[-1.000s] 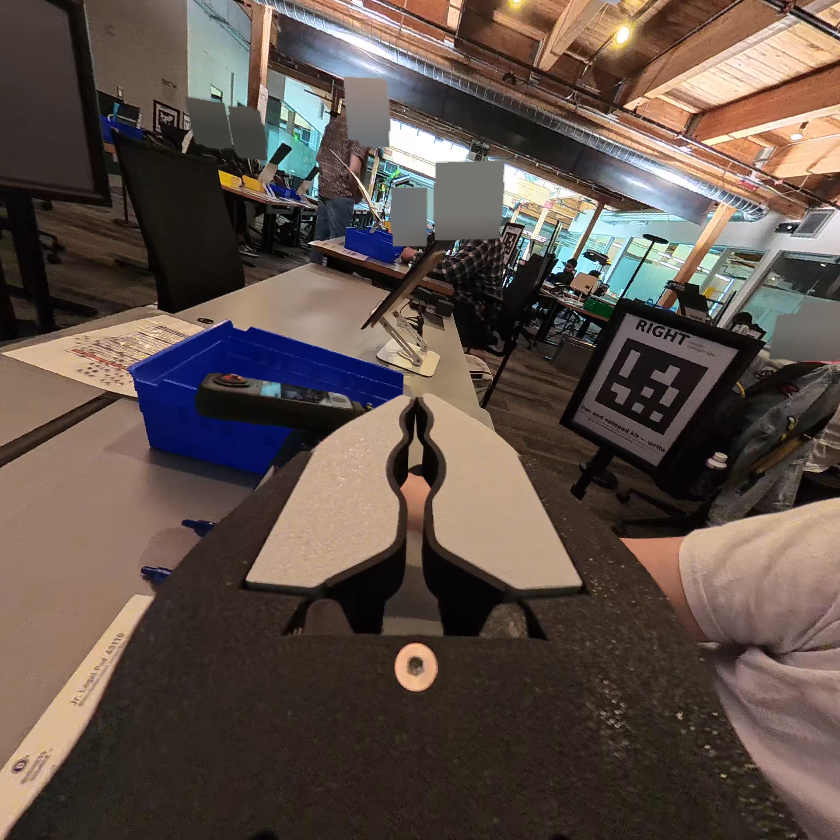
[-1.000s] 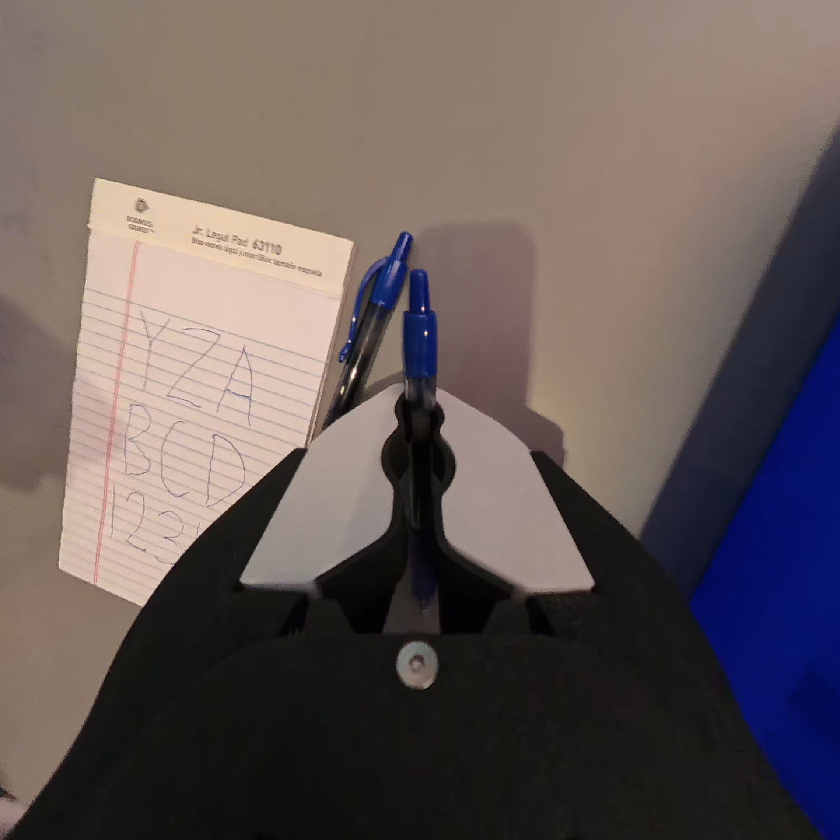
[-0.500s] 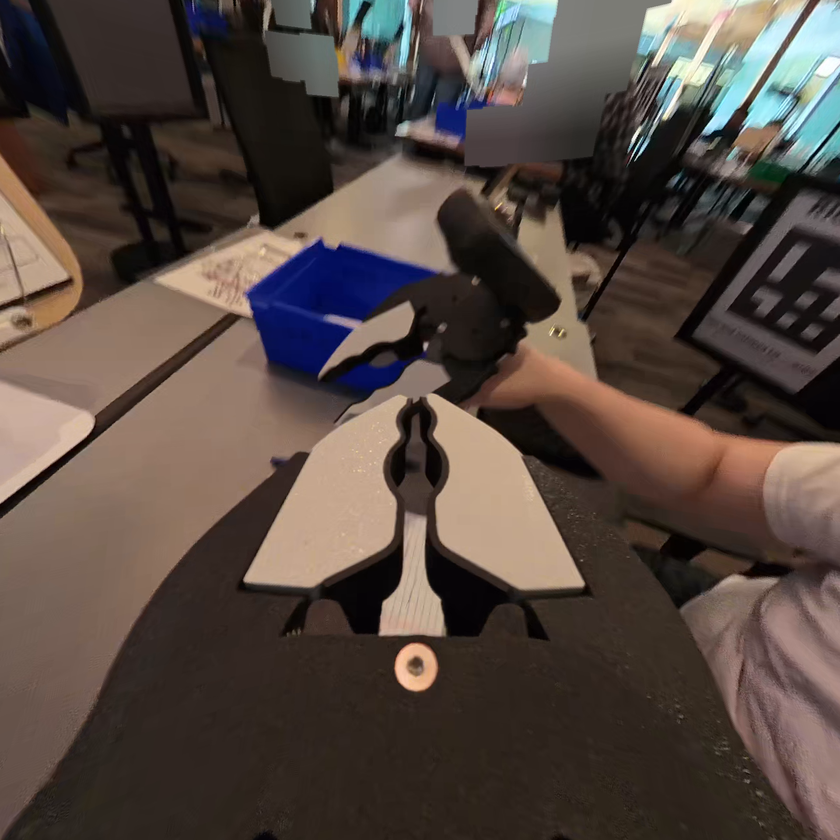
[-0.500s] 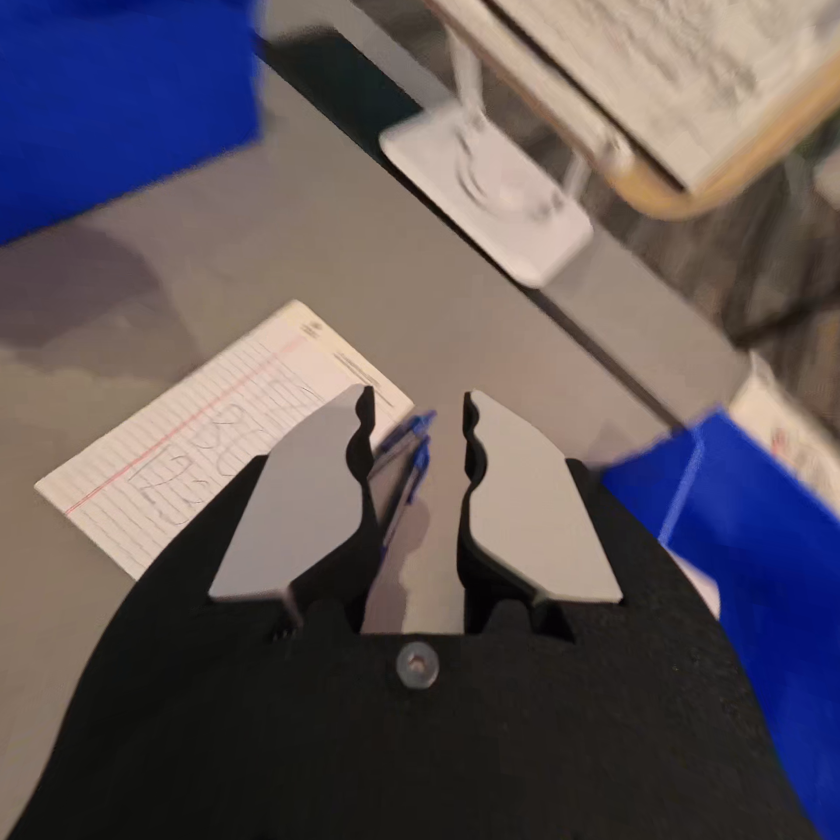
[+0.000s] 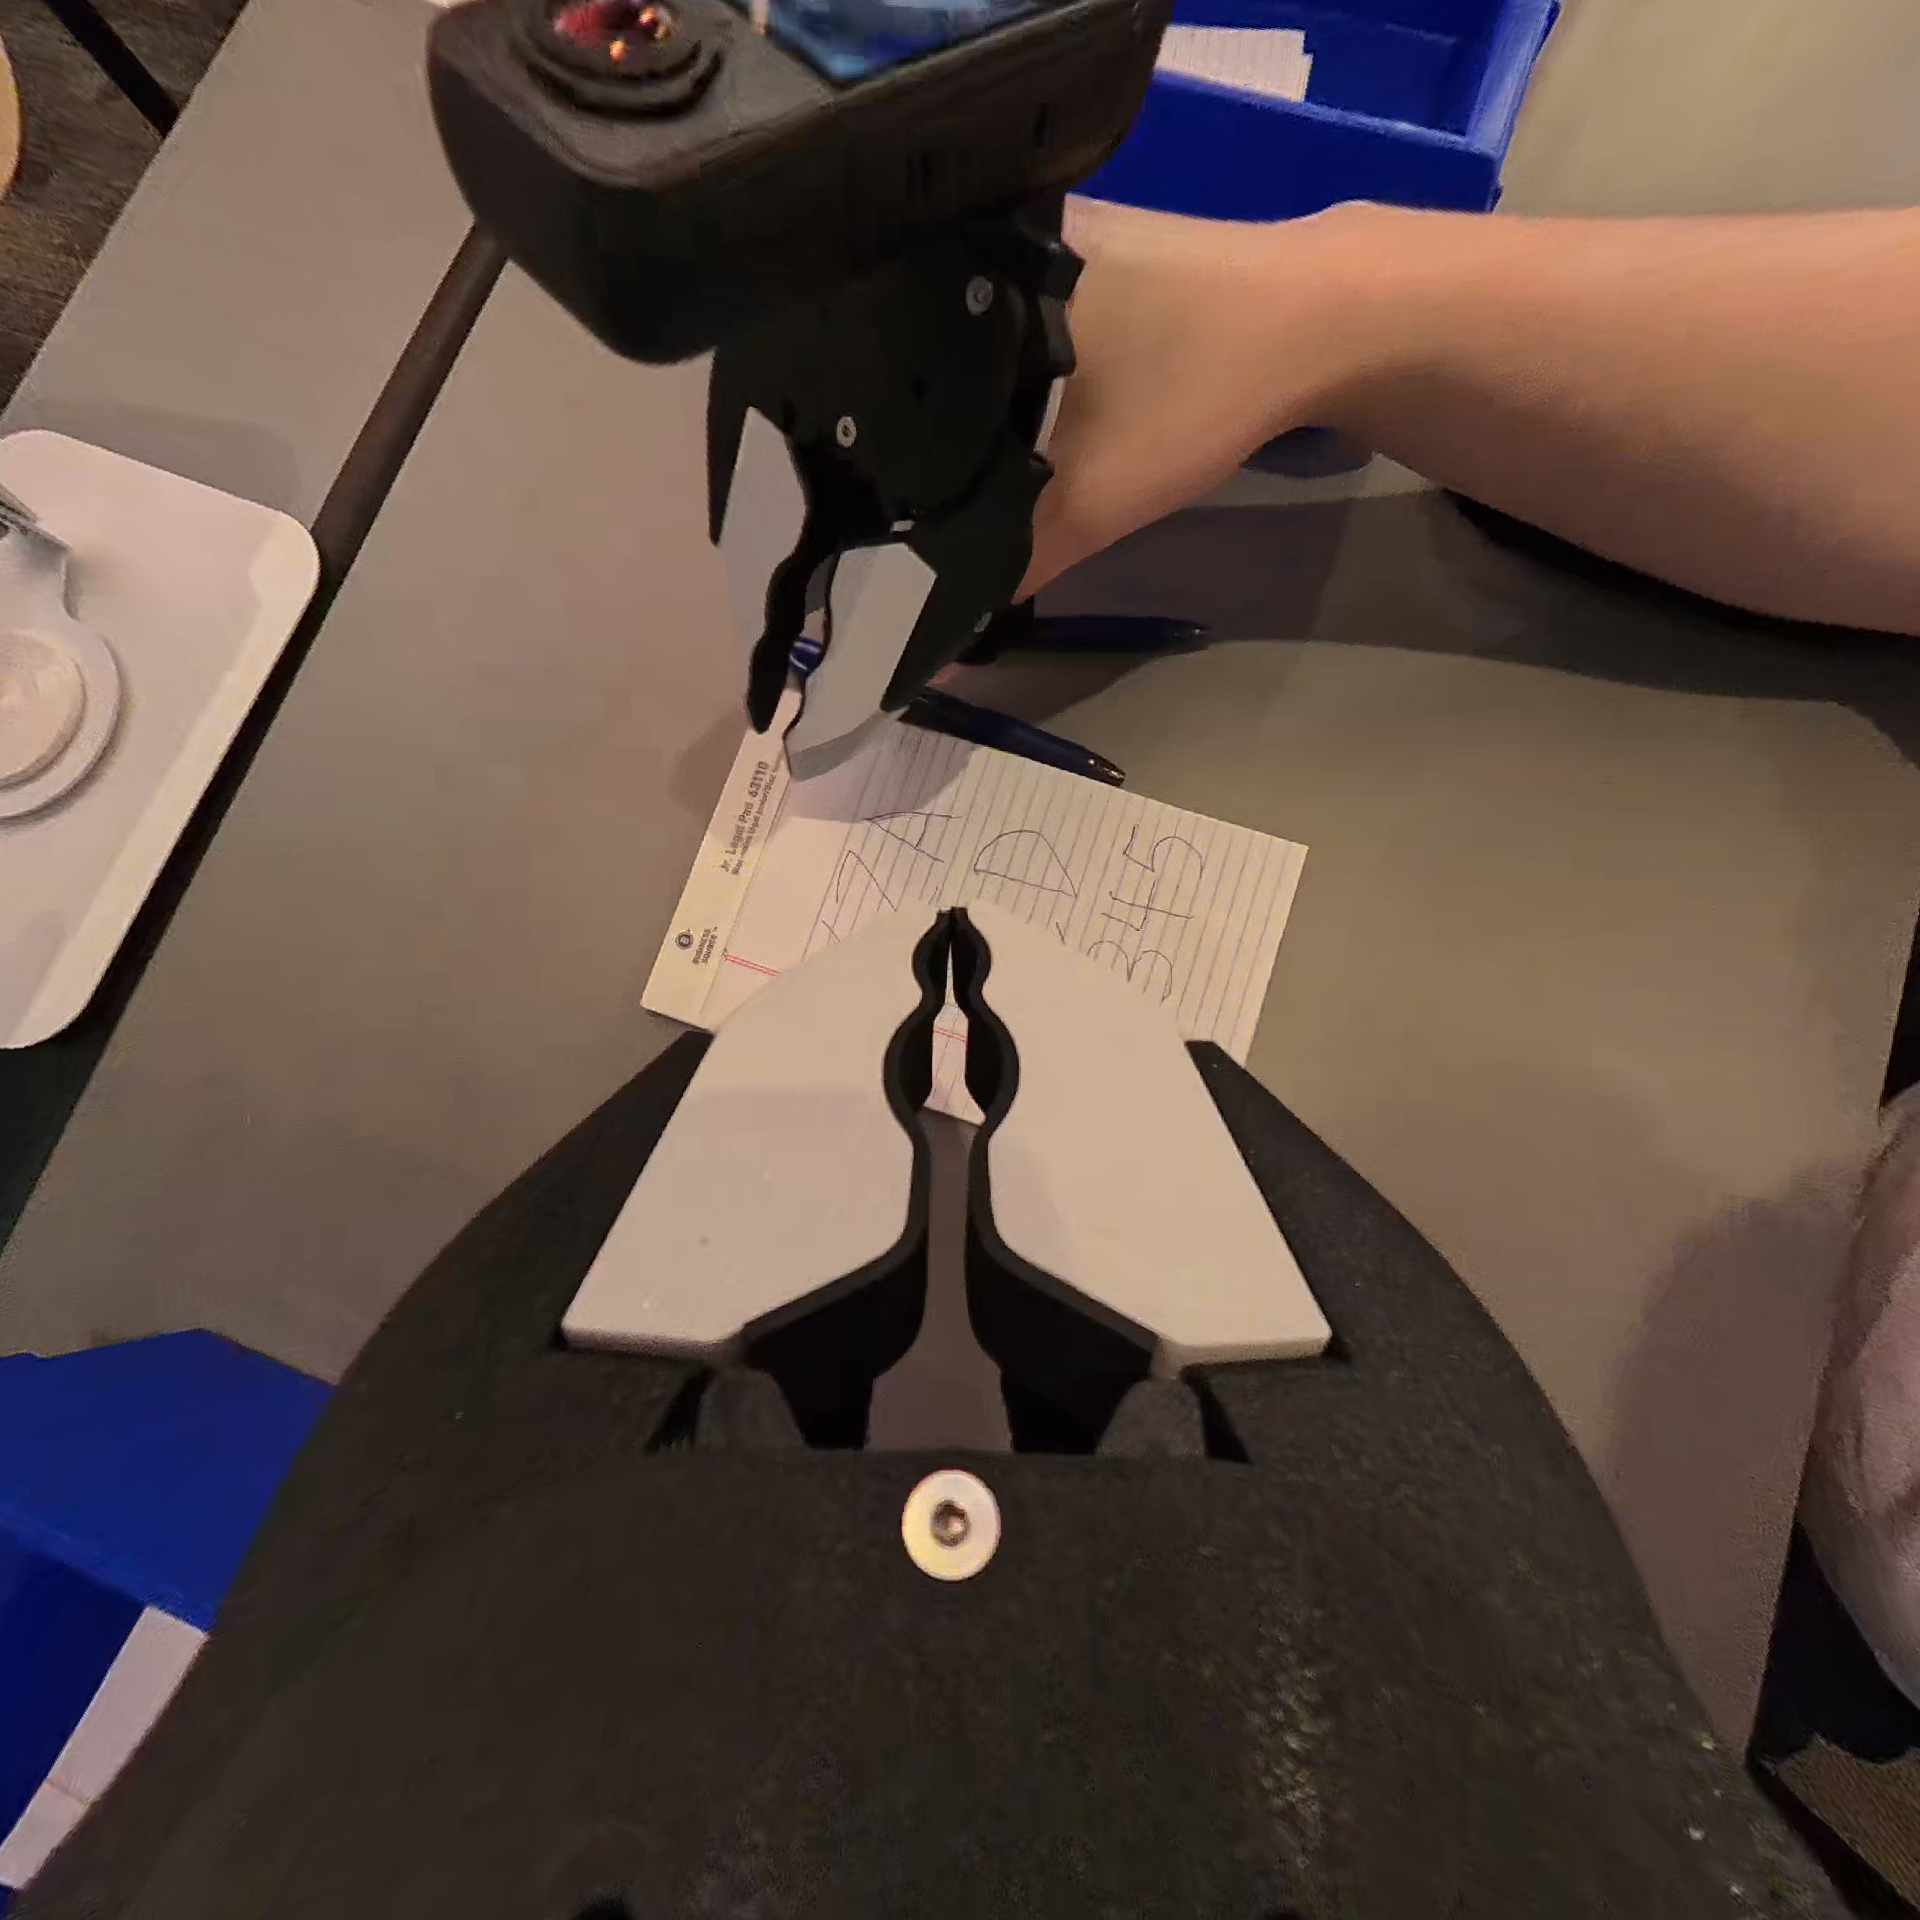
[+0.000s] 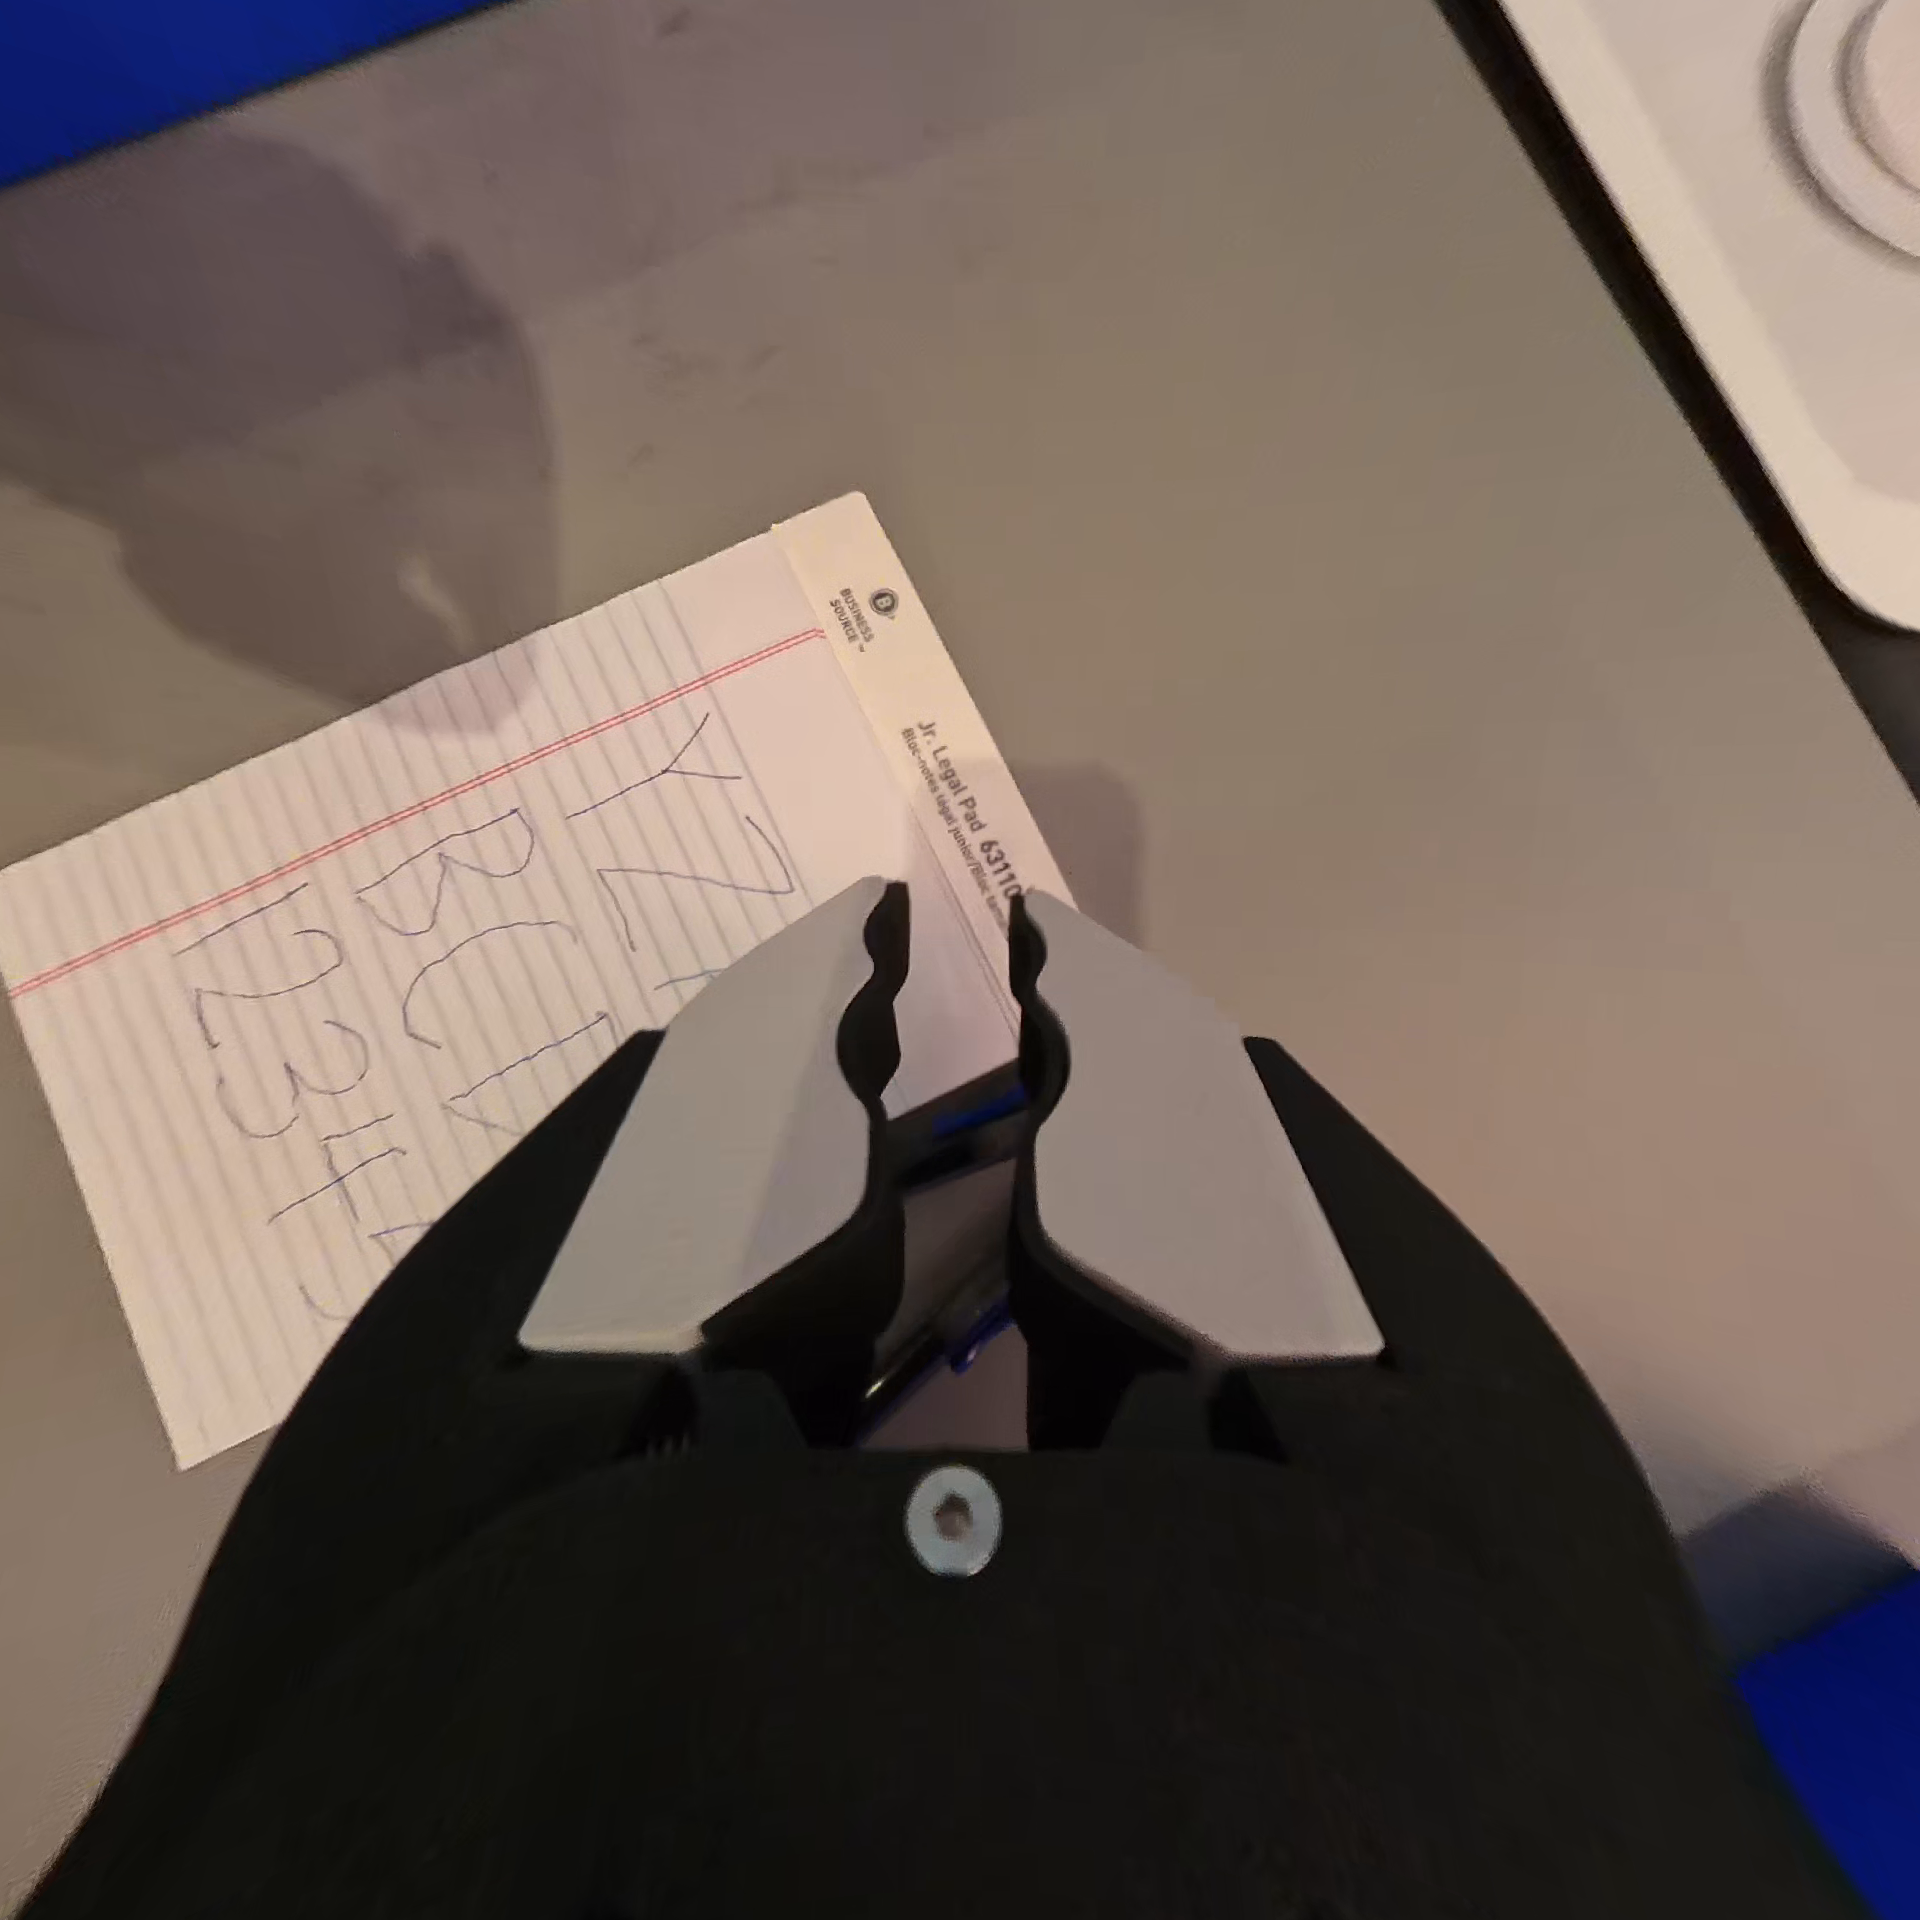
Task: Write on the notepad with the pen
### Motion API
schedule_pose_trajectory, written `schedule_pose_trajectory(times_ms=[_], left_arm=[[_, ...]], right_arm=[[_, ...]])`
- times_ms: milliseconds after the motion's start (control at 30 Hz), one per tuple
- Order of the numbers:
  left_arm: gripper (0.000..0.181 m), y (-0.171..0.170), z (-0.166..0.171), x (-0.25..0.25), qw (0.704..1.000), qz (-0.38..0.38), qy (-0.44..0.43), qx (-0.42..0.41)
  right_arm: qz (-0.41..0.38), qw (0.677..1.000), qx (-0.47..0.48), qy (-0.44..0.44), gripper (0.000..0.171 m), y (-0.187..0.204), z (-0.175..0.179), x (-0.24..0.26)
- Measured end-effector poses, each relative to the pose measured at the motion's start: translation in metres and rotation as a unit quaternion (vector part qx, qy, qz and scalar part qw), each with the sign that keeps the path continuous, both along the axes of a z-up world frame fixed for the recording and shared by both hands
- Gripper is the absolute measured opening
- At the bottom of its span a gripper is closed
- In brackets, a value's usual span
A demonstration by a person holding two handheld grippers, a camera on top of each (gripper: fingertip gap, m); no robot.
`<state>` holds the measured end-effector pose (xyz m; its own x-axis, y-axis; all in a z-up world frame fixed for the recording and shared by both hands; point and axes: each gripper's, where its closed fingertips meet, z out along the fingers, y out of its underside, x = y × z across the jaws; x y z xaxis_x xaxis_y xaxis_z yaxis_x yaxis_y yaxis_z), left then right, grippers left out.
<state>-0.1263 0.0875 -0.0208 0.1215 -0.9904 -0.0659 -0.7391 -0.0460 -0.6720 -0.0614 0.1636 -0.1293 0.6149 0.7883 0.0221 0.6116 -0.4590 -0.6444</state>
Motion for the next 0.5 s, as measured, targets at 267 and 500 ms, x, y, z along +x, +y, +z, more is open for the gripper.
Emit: schedule_pose_trajectory(times_ms=[267, 500], left_arm=[[0.0, -0.03, -0.006, -0.016, 0.999, 0.027, -0.018, -0.028], [0.0, -0.059, -0.073, -0.036, 0.993, 0.106, -0.031, -0.037]], right_arm=[[0.018, 0.995, -0.023, -0.092, 0.012, -0.009, -0.023, -0.007], [-0.02, 0.995, -0.003, -0.094, 0.008, 0.001, -0.02, -0.017]])
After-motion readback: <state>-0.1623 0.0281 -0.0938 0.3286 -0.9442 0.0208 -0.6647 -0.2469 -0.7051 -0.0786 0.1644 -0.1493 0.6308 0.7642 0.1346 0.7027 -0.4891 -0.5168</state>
